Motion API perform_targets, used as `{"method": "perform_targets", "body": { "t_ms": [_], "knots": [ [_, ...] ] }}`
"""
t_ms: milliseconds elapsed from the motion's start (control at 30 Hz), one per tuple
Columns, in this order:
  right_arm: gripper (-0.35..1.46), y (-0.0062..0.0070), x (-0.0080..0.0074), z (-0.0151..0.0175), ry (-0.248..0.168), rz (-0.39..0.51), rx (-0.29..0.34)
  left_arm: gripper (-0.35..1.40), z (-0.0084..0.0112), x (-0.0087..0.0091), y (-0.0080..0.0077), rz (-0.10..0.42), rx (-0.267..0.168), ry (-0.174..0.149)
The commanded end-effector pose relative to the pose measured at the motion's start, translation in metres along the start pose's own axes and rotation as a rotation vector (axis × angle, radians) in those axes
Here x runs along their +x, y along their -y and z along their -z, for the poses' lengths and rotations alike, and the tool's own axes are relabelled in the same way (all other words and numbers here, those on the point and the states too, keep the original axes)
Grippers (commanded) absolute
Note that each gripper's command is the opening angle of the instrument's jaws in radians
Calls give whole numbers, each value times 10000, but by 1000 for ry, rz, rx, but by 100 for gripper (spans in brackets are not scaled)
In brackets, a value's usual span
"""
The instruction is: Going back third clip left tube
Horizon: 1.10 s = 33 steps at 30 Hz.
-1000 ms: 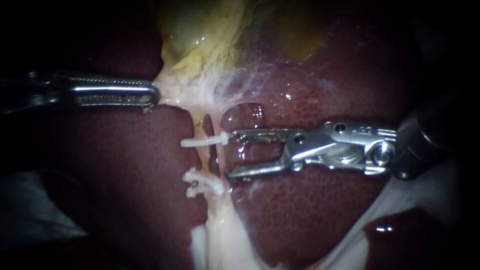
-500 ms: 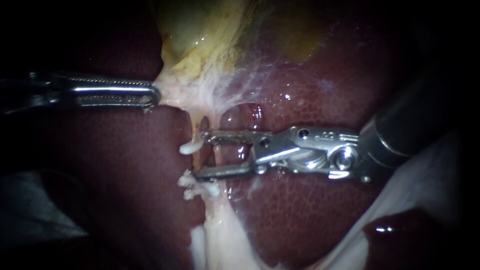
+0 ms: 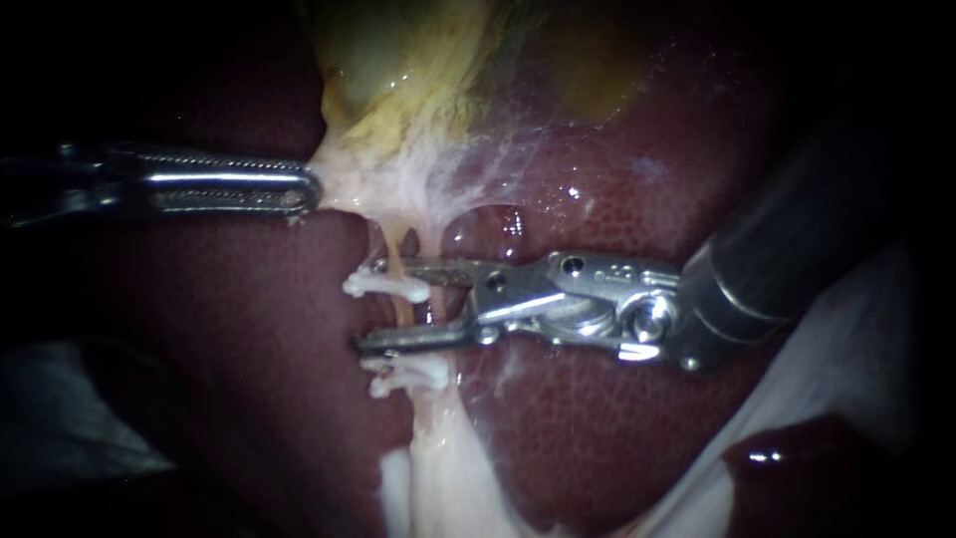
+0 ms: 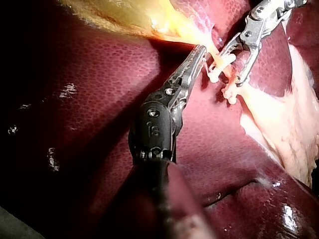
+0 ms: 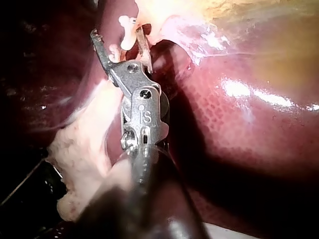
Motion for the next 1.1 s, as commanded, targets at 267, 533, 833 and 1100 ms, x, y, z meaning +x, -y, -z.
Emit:
{"method": "perform_targets", "body": {
  "t_ms": [267, 533, 833, 1100],
  "knots": [
    [50, -3, -1, 0, -27, -56, 45, -35, 0, 0, 0, 0, 0, 0],
    [50, -9, -8, 15, 30, -62, 16, -35, 0, 0, 0, 0, 0, 0],
    [50, -11, -16, 37, 84, -61, -18, -35, 0, 0, 0, 0, 0, 0],
    [50, -11, -15, 47, 92, -64, -24, -35, 0, -1, 0, 0, 0, 0]
  ]
}}
